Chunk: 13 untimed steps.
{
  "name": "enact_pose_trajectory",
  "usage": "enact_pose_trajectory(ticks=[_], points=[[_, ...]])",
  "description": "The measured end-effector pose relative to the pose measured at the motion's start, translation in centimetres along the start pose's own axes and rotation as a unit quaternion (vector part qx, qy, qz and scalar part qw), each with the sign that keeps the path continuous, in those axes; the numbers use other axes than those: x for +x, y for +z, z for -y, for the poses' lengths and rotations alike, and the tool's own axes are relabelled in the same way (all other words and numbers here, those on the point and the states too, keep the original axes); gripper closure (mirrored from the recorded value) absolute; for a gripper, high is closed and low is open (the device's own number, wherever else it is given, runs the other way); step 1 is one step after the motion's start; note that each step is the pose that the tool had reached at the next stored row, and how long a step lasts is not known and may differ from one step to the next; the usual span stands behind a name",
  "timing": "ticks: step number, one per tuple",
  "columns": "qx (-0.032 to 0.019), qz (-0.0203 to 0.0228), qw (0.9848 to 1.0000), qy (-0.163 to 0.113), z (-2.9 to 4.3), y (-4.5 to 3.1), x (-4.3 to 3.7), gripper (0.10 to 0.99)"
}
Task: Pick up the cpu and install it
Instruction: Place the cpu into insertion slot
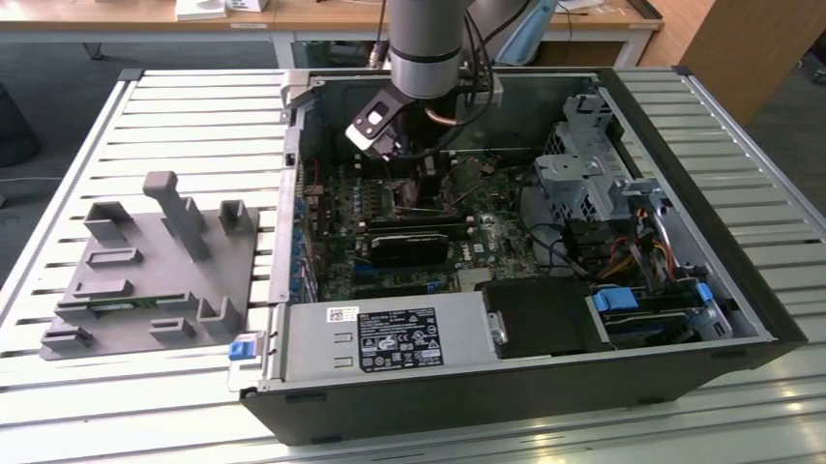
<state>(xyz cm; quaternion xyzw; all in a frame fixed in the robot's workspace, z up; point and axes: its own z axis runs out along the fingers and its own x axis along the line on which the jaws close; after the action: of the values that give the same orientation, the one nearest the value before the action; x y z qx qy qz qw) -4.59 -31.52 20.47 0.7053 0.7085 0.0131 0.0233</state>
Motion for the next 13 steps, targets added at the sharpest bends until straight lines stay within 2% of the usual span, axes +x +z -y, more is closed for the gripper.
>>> enact_pose_trajectory(ticks=[13], points=[[0.0, 0.0001, 1.0, 0.001, 0.21, 0.79, 0.15, 0.545]])
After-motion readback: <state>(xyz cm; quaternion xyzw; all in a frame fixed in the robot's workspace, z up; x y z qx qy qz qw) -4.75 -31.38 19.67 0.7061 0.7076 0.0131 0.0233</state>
